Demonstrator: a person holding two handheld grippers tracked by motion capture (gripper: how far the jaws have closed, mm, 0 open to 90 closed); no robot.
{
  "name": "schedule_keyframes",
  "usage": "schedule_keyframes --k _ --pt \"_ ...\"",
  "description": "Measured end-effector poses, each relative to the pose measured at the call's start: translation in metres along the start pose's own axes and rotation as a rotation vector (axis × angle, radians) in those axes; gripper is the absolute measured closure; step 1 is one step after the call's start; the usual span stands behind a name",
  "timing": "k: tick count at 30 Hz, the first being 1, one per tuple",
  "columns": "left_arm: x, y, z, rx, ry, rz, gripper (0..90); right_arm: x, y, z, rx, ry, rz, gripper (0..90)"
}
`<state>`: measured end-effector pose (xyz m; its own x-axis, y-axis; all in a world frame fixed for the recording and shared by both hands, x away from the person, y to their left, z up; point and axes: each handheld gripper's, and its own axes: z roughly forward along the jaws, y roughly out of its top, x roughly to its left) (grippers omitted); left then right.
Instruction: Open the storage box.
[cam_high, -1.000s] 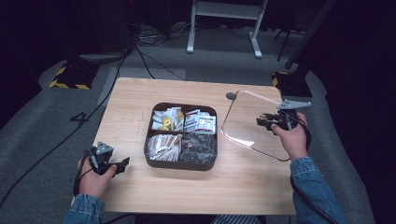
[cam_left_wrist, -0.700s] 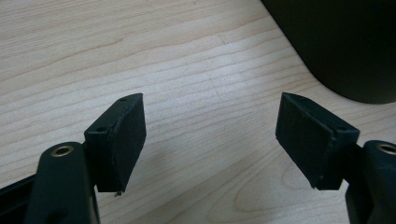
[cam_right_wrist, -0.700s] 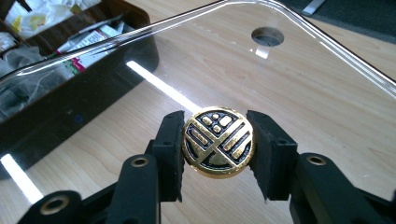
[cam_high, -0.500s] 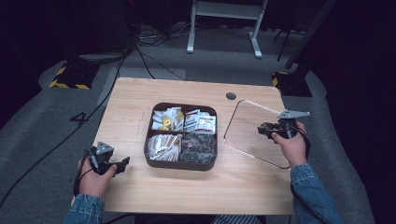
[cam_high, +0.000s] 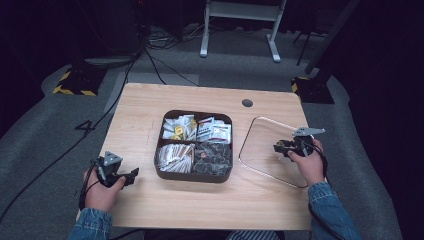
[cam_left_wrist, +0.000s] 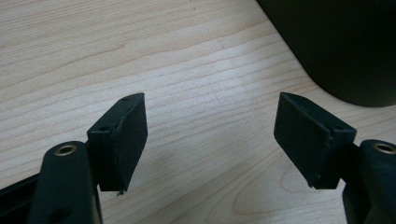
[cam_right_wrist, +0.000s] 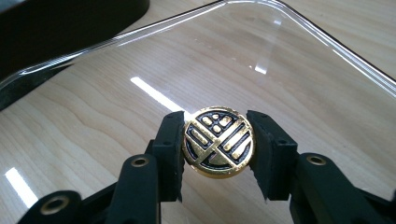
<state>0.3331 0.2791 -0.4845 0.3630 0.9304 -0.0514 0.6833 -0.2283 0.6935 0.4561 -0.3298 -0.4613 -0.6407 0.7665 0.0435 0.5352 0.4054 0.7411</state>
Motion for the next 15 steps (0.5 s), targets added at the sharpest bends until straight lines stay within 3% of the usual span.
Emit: schedule_keyframes --k 15 --pt "-0.003 0.001 0.002 0.012 -0.001 0.012 24.9 0.001 -0.022 0.014 0.016 0.01 0.003 58.7"
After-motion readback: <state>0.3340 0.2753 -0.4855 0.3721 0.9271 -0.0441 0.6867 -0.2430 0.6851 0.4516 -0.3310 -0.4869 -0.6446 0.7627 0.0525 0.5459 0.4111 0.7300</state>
